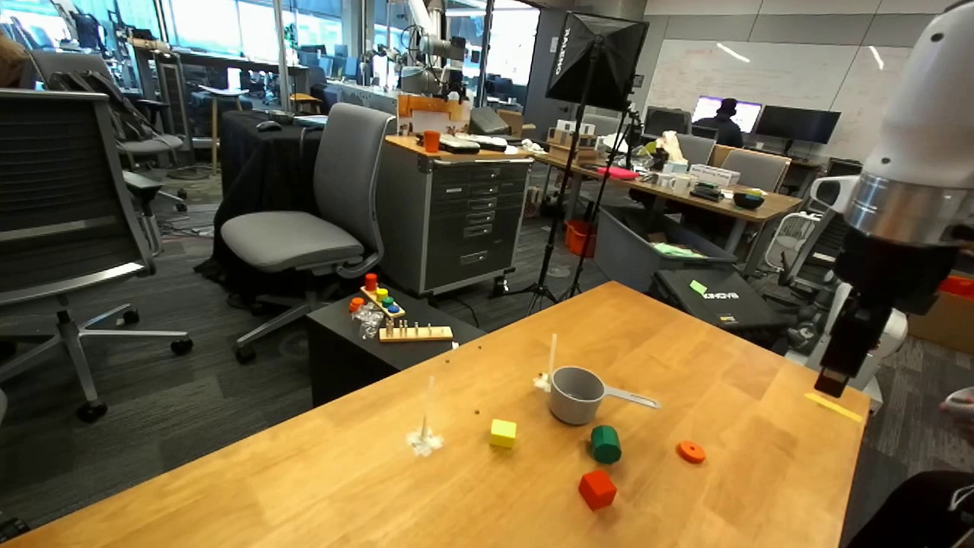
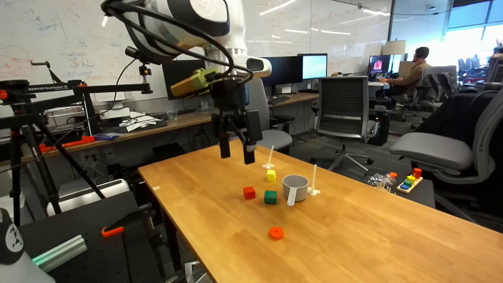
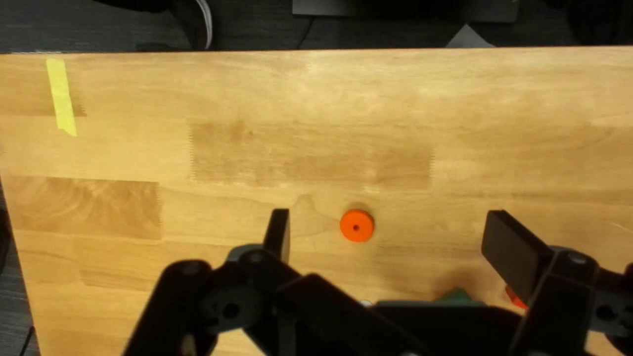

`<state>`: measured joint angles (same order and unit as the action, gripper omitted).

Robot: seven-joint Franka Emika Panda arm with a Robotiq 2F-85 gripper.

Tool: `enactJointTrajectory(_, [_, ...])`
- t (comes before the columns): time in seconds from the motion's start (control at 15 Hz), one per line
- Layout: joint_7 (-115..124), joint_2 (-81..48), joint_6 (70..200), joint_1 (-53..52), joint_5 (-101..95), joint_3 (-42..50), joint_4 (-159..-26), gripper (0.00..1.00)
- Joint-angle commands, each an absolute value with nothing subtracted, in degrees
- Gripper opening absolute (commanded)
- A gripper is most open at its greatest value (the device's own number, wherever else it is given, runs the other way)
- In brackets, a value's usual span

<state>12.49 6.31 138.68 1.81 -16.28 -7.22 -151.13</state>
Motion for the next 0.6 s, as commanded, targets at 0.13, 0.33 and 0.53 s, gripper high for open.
enactJointTrajectory(0.13, [13.6, 4.8, 138.5, 0.5, -17.8, -6.3, -150.3, 1.00])
enactJointTrajectory(0.33, [8.1, 2.7, 139.7, -0.1, -15.3, -5.9, -149.2, 1.00])
enactJointTrajectory(0.53, [0.8, -2.6, 139.7, -1.8, -14.9, -6.6, -145.0, 1.00])
